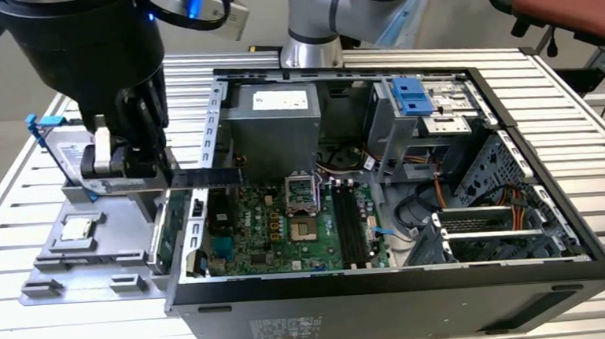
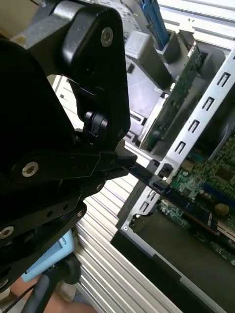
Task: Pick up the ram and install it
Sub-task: 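Pick up the ram and move it above insertion slot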
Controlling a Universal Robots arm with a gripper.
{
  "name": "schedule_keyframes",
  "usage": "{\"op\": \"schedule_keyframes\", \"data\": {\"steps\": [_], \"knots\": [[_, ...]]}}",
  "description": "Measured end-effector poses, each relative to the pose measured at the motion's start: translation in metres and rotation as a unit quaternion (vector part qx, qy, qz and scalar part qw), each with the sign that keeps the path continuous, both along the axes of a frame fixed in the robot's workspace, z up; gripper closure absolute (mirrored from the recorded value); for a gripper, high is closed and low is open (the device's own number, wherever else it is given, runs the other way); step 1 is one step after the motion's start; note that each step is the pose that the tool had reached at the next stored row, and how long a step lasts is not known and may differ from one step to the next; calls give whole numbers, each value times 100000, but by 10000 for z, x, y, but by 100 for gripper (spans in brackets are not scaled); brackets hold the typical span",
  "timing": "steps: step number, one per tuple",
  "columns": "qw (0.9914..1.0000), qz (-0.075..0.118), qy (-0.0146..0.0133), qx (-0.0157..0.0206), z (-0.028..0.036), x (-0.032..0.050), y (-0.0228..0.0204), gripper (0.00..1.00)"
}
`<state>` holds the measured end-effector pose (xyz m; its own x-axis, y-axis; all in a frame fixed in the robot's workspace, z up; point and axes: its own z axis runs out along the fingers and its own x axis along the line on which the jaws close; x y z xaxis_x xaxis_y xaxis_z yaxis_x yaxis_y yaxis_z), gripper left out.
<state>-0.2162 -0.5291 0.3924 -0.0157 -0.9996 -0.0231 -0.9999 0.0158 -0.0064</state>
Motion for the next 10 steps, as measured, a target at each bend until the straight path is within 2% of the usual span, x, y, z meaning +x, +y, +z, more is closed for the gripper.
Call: {"op": "schedule_keyframes", "data": {"steps": [10], "knots": [[100000,4,1,-1,0,271,0,100]]}}
